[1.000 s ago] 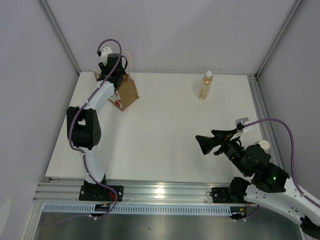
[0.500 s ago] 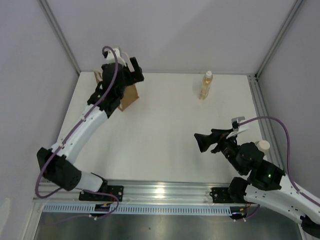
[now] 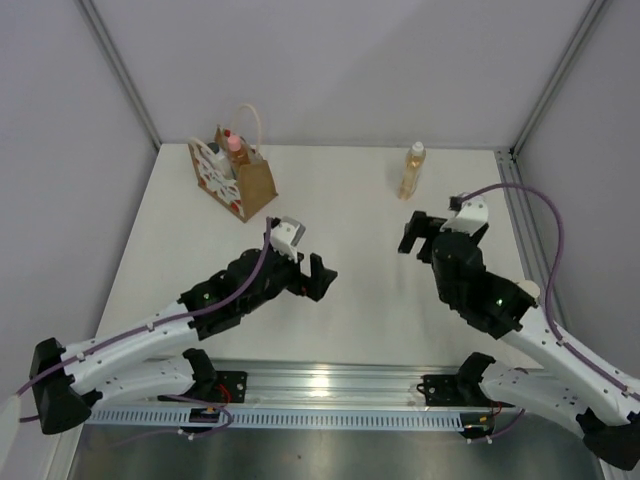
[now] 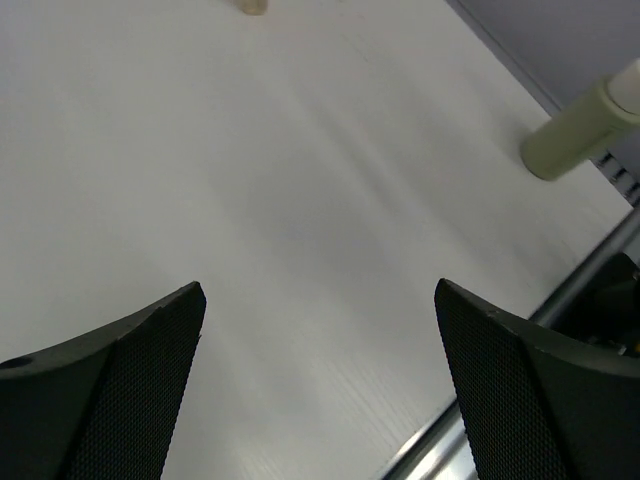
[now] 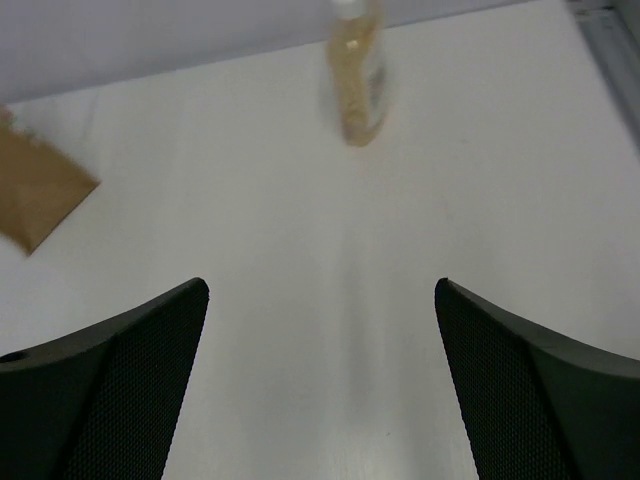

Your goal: Place the personal care products into the canvas bag

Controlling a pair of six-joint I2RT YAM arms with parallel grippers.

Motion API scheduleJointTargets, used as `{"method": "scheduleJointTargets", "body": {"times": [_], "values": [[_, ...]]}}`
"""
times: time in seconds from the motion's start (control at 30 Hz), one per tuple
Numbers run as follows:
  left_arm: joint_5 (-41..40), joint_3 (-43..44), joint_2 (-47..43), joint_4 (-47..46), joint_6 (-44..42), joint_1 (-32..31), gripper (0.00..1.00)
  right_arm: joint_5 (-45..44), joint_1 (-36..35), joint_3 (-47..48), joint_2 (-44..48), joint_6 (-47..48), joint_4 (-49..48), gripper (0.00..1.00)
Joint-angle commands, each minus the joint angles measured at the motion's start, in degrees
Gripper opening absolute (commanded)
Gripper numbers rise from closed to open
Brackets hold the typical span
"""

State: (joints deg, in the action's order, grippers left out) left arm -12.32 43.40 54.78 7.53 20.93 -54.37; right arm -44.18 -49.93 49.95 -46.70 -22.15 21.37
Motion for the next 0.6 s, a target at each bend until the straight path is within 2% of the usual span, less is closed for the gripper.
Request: {"method": "scheduleJointTargets", "body": {"times": [0.0, 0.03, 0.1, 0.13, 0.27, 0.43, 0.57], "values": [[-4.02, -4.1, -5.03, -7.17, -1.76, -7.47, 0.99, -9.6, 9.3, 6.9, -2.34, -6.22, 9.9, 0.99], [-5.16, -5.85, -5.56, -7.96, -2.55, -8.64, 0.99, -9.78, 14.03, 7.35, -2.61, -6.76, 11.49, 0.99], [-6.67, -10.06, -6.88, -10.86, -4.57, -9.61, 0.99, -10.48, 18.62, 7.35, -2.7, -8.51, 15.97, 0.99], [-7.71, -10.96, -7.14, -12.0, -4.84, -9.53, 0.99, -10.83, 23.78, 7.35, -2.44, -9.83, 17.64, 0.99], [-9.83, -10.79, -7.85, -12.54, -5.46, -9.35, 0.99, -8.38, 34.25, 6.12, 0.11, -14.49, 23.71, 0.99], [-10.44, -10.97, -9.08, -11.84, -5.37, -9.35, 0.99, -6.71, 40.43, 2.36, 3.37, -17.22, 26.1, 0.99], [-15.01, -11.58, -12.5, -10.69, -5.54, -9.35, 0.99, -6.97, 43.68, 0.15, 0.3, -20.11, 28.98, 0.99]]}}
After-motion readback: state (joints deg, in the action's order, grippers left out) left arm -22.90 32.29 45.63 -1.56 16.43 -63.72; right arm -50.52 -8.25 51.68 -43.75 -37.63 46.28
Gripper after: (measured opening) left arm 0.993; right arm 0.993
